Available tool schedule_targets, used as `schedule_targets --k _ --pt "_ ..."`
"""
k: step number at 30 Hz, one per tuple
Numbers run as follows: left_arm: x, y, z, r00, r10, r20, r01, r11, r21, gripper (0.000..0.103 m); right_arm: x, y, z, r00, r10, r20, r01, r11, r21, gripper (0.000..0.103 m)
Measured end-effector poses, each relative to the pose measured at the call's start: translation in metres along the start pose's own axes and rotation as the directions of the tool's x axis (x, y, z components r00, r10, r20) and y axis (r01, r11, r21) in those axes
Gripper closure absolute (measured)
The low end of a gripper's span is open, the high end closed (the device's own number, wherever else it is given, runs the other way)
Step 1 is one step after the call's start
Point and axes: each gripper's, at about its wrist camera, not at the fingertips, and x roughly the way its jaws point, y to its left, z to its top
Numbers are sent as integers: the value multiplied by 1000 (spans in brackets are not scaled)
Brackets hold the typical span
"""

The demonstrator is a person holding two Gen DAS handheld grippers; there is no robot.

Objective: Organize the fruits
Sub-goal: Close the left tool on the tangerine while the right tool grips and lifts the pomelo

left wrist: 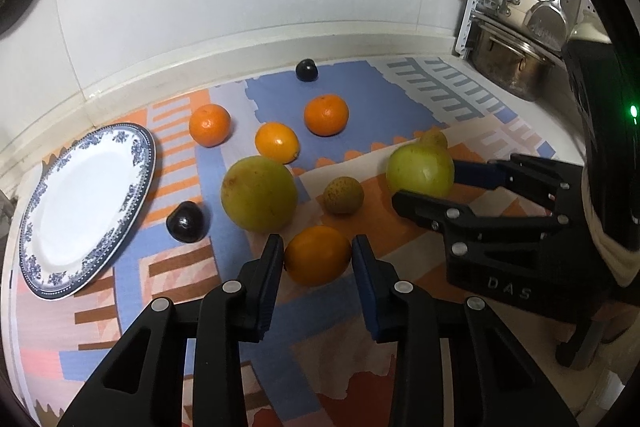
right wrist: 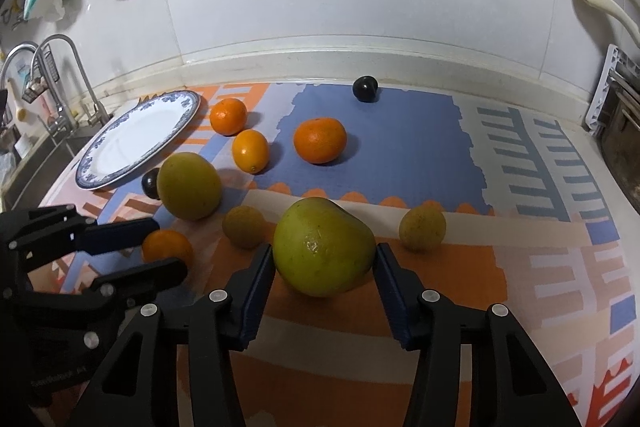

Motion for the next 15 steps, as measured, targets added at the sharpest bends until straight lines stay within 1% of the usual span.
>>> schedule_targets --k 10,15 --pt "-19 8 -3 999 37 35 -36 999 -20 68 -20 9 -4 999 13 31 -13 1000 11 52" --pt "-33 16 -5 997 55 52 -53 998 -36 69 -32 21 -2 999 32 40 -32 999 1 52"
